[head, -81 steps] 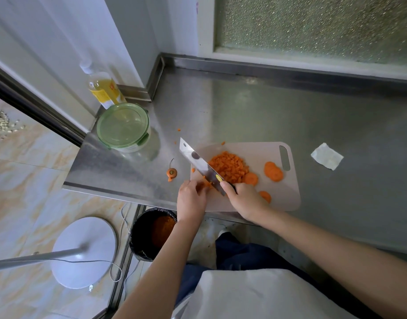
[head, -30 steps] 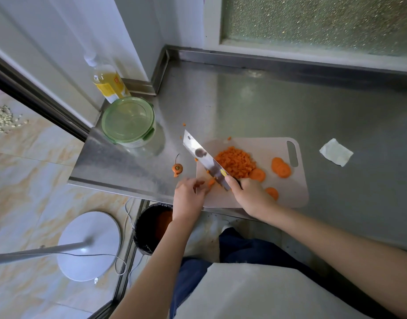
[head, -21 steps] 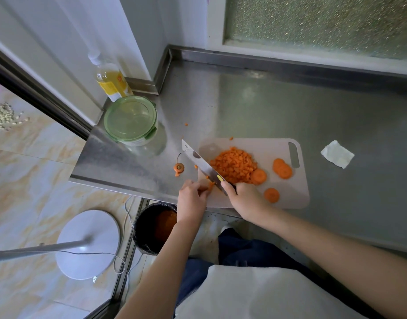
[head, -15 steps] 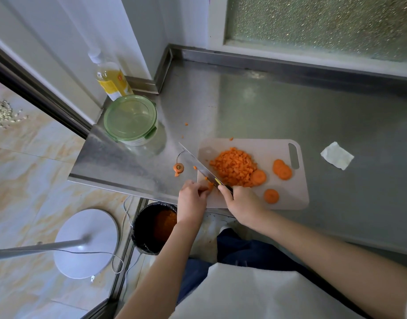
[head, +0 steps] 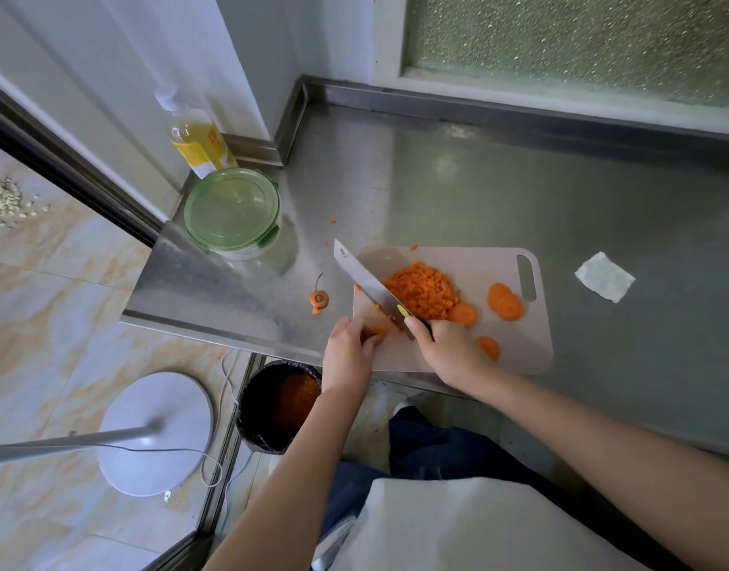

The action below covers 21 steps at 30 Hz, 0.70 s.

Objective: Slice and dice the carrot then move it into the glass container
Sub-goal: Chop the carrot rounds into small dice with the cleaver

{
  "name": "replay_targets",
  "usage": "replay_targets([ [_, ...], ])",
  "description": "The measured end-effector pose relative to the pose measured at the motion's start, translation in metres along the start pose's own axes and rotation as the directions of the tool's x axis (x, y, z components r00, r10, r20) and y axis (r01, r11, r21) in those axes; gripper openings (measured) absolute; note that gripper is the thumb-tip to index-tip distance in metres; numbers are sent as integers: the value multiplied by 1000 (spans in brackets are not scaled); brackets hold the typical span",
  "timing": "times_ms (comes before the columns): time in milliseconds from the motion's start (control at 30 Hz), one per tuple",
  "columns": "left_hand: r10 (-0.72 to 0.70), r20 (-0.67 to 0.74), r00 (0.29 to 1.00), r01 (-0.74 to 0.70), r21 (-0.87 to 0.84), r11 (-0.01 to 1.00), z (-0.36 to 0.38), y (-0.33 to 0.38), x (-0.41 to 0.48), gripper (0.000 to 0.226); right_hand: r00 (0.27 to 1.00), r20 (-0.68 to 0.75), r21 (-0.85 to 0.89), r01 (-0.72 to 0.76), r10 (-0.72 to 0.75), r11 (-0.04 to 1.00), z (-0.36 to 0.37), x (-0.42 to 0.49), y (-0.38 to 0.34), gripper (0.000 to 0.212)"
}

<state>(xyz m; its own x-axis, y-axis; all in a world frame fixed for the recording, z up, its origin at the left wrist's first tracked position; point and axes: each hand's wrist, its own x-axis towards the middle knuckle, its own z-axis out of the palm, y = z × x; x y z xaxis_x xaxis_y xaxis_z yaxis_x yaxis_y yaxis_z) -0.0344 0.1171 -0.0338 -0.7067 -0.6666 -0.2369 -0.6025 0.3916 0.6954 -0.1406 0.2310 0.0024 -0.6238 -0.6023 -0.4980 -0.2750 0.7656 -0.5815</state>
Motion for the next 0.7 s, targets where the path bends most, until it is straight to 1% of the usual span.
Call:
replay_targets([
  [67,-7,1,1000,7,14,1000,2,2,2,7,1000,3,9,-18,18,1000,-4,0,0,51],
  [133,-14,10,1000,14,30,999,2,4,3,8,1000,0,8,-3,3,1000,-6,-1,-1,51],
  [200,-12,11,1000,12,9,1000,3,4,3,9,1000,-25,24,13,-12,1000,-9,-4,-4,50],
  [333,-5,-1,1000,5,-42,999,2,1,0,17,995,-98,108,29,-19,994,-17,-8,-6,48],
  [433,-2,-10,1000,1,-57,998,2,2,-2,17,993,-110,161,55,-38,985,-19,-9,-3,48],
  [567,20,-17,1000,-20,-39,999,3,3,-1,15,998,-43,15,39,-39,999,-12,-13,1,51],
  [700,25,-25,999,-25,16,1000,4,3,0,10,999,10,-46,48,-48,998,-3,-15,3,53],
])
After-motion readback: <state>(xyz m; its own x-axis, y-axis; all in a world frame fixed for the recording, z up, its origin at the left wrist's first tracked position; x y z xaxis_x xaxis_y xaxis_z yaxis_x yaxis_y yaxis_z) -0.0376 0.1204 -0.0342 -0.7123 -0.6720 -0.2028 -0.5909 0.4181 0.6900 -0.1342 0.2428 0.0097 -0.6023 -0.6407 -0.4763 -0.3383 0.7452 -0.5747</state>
